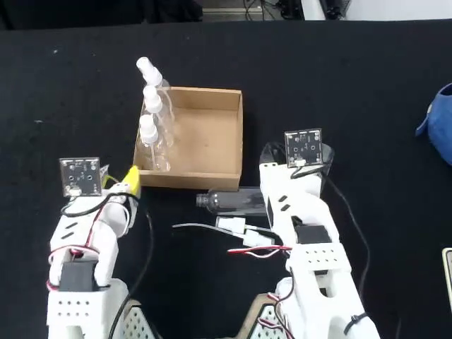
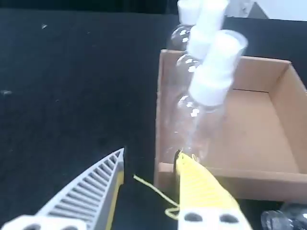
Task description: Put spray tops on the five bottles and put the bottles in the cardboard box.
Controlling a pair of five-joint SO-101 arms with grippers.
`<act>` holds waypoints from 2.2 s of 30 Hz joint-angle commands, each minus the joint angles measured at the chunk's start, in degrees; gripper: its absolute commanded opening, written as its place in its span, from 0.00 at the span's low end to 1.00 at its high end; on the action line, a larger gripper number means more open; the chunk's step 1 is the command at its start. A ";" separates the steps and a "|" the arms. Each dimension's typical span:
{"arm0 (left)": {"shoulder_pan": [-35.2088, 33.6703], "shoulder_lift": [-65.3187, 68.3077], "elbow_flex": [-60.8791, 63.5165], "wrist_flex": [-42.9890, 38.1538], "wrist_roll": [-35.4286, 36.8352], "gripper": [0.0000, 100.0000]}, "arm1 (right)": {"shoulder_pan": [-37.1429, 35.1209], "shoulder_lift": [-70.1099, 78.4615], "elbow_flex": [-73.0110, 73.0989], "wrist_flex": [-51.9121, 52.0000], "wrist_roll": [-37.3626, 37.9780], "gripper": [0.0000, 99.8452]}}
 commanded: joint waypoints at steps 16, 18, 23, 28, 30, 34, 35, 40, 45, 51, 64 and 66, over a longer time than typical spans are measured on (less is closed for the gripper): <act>-18.59 -7.21 3.21 -3.08 -8.79 0.05 | -0.79 -2.07 -0.40 -1.67 0.35 0.01; -18.51 -5.01 4.35 -3.43 -10.64 0.05 | -0.79 -2.07 -0.40 -1.67 0.35 0.01; -18.42 5.19 -0.04 -3.52 -10.99 0.05 | -0.79 -2.07 -0.31 -1.58 0.35 0.01; -15.34 20.66 -11.38 -3.52 -10.55 0.05 | -0.79 -2.07 -0.31 -1.58 0.35 0.01; -14.11 27.69 -15.52 -4.92 -10.11 0.05 | -0.79 -2.07 -0.31 -1.58 0.35 0.01; -13.49 42.02 -21.76 -8.26 -3.78 0.05 | -0.79 -2.07 -0.22 -1.58 0.35 0.01; -13.49 45.63 -23.34 -8.62 -2.37 0.05 | -0.79 -2.07 -0.22 -1.58 0.35 0.01; -13.41 58.64 -29.67 -8.70 5.27 0.05 | -0.79 -2.07 -0.22 -1.58 0.35 0.01; -11.30 63.03 -30.73 -8.26 8.35 0.05 | -0.79 -2.07 -0.31 -1.58 0.35 0.01; -5.58 63.12 -28.88 -8.79 8.26 0.05 | -0.79 -2.07 -0.31 -1.58 0.35 0.01; -4.88 63.12 -27.47 -8.79 8.44 0.05 | -0.79 -2.15 -0.31 -1.58 0.26 0.01; -4.79 63.12 -27.65 -8.79 8.62 0.05 | -0.79 -2.15 -0.31 -1.58 0.26 0.01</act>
